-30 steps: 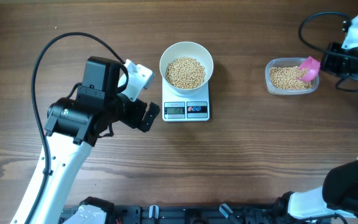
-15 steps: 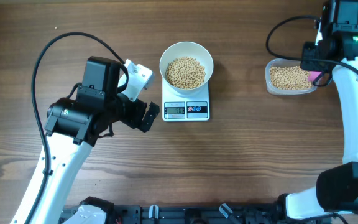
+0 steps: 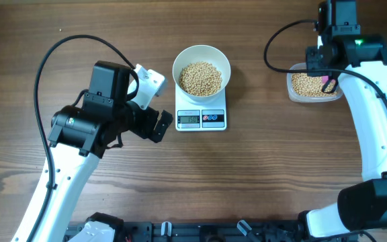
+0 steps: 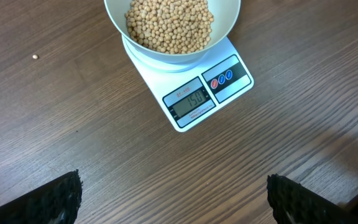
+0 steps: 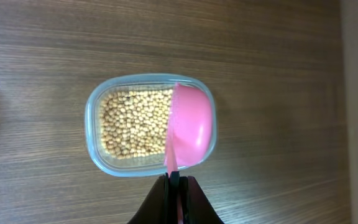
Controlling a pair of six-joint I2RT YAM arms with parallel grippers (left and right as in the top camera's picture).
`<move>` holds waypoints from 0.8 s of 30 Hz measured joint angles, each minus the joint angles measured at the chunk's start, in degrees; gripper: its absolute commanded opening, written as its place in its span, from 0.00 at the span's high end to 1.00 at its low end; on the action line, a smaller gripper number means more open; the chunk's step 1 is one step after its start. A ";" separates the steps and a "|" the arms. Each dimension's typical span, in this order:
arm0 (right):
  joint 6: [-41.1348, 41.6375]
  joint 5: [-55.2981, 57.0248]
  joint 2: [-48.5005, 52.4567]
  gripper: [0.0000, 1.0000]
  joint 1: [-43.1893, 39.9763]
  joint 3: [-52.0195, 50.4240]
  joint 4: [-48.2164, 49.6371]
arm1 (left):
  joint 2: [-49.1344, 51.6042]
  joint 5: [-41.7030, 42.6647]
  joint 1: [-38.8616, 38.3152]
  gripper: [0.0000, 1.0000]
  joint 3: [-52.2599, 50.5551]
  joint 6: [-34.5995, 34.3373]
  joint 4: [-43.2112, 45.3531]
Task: Scoop item into bowl and weigh 150g on scale
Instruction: 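Lower the pink scoop into the tub and release it with the right gripper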
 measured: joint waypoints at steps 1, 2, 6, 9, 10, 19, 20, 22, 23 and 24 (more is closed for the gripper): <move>0.61 -3.87 0.00 0.96 -0.04 0.00 0.48 | 0.00 -0.02 0.00 0.00 0.00 0.02 -0.02; 1.14 -10.32 0.00 0.96 -0.04 0.00 1.90 | 0.00 0.00 0.00 0.00 0.00 0.00 -0.02; 2.54 -40.33 0.00 0.96 0.02 0.00 7.98 | 0.00 -0.02 0.00 0.00 0.00 0.00 -0.02; 5.35 -47.84 -0.39 0.96 0.07 -2.91 8.66 | 0.00 0.00 0.00 0.00 0.00 0.02 -0.07; 7.10 -48.83 -0.55 0.96 0.07 -6.45 9.75 | 0.00 -0.02 0.00 0.00 0.00 0.00 -0.02; 15.21 -43.06 -3.82 0.96 -17.68 -11.04 8.22 | 0.00 -0.02 0.00 0.00 0.00 0.00 0.00; 15.26 -42.47 -4.04 0.96 -19.12 -11.04 8.22 | 0.00 -0.02 0.00 0.00 0.00 0.00 -0.02; 15.26 -39.95 -4.11 0.96 -20.87 -11.04 8.20 | 0.00 -0.02 0.00 0.00 0.00 0.00 -0.02; 15.28 -38.80 -4.13 0.96 -21.09 -11.04 8.20 | 0.00 -0.02 0.00 0.00 0.00 0.00 -0.02; 15.26 -36.98 -4.15 0.93 -21.14 -11.41 8.17 | 0.00 -0.02 0.00 0.00 0.00 0.00 -0.02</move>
